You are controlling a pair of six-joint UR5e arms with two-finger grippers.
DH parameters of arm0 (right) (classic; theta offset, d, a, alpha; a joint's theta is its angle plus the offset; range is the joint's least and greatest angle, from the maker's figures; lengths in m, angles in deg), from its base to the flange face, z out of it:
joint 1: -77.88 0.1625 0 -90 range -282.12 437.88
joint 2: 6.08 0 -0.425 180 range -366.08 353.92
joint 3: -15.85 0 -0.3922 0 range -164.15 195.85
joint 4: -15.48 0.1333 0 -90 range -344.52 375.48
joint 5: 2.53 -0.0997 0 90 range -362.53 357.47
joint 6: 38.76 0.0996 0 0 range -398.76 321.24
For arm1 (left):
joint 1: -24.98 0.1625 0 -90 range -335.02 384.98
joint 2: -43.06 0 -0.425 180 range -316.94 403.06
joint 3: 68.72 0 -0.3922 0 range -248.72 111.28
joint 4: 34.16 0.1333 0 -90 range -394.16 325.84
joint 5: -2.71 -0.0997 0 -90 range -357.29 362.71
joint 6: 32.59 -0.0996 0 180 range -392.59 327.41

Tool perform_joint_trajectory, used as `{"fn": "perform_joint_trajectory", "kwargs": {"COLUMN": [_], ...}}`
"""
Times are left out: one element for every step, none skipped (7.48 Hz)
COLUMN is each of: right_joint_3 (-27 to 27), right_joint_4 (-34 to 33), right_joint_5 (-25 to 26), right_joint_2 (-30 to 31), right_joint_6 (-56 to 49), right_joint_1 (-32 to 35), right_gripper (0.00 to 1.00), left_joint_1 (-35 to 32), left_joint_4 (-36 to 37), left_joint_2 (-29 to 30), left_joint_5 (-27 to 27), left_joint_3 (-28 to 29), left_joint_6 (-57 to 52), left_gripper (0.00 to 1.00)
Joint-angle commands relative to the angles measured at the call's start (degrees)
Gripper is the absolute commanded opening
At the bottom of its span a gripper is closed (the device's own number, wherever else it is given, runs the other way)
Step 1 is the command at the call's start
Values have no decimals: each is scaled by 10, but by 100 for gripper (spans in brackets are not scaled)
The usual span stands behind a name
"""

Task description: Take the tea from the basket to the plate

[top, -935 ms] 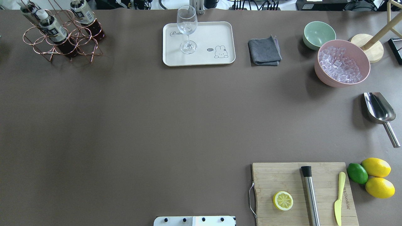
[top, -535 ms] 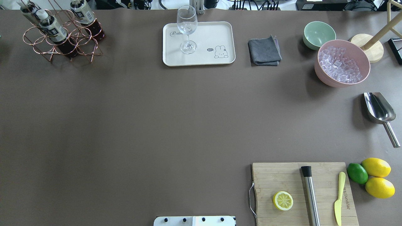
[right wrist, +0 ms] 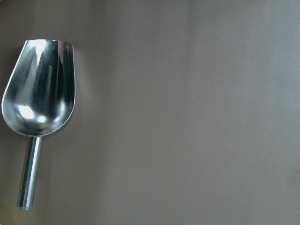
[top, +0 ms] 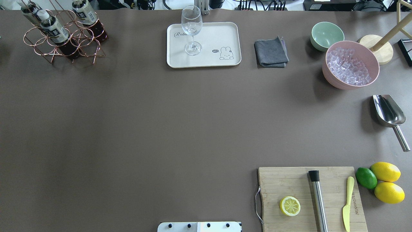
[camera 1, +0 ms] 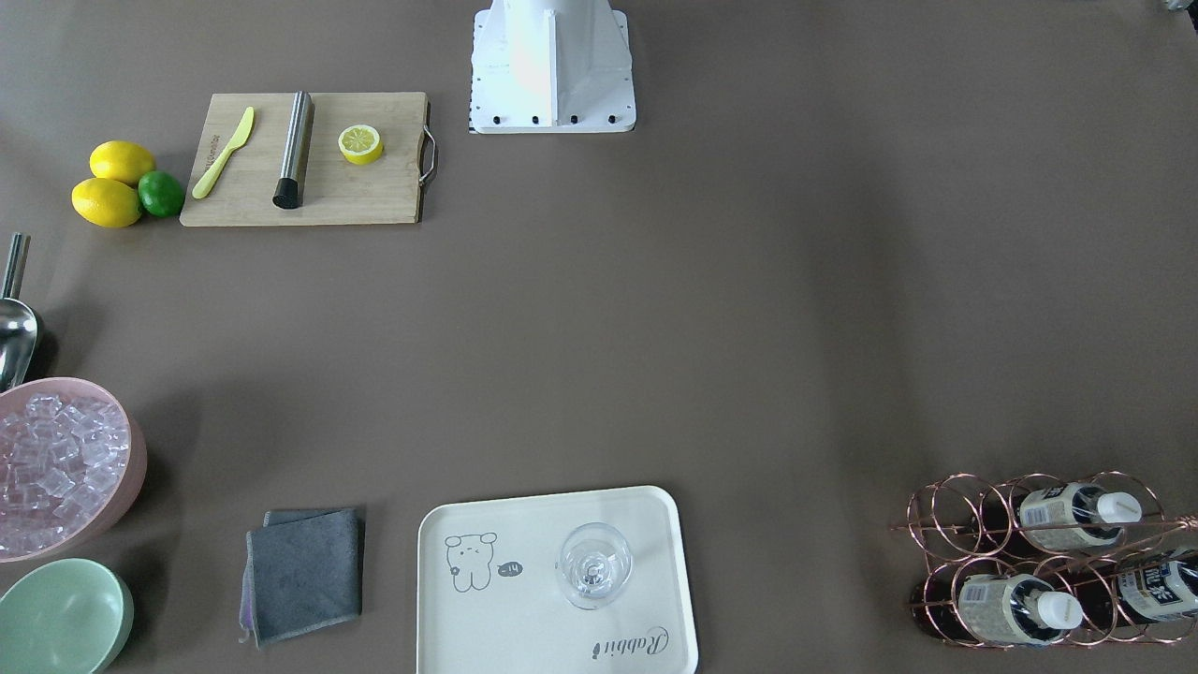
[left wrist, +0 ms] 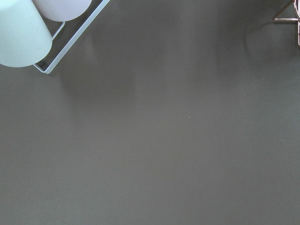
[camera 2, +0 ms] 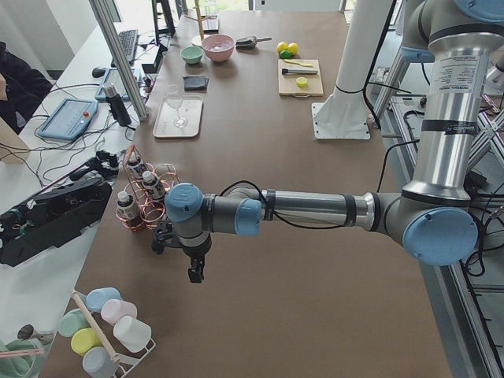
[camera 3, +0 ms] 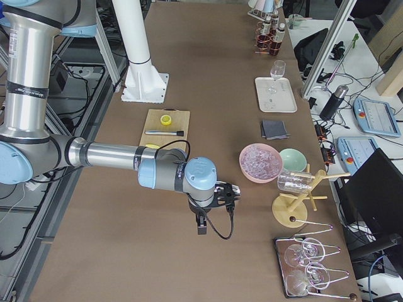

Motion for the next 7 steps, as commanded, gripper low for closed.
{"fn": "perform_joint_trajectory", "kwargs": {"right_joint_3": [2,-1,-1,-1,-2,-1,-2], "right_joint_4": [0,0,0,0,0,0,0], "right_joint_5": [0,0,0,1,1,1,1], "right_joint_2": [0,0,0,0,0,0,0], "right_joint_6": [0,-1,-1,-1,-1,-1,-1], "right_joint_1": [0,0,0,0,0,0,0], "right_gripper": [100,100,100,100,100,100,100], "left_joint_1": [0,0,0,1,1,1,1], "left_joint_4": [-1,-1,0,0,0,-1,-2], "left_joint_2": [1,1,1,1,2,1,2], "left_joint_5": [2,2,2,2,-1,-1,-1], "left_joint_3": [2,2,-1,-1,2,5,5], "left_joint_6": [0,0,1,1,1,0,0], "left_gripper": [98,98,98,98,98,98,98]}}
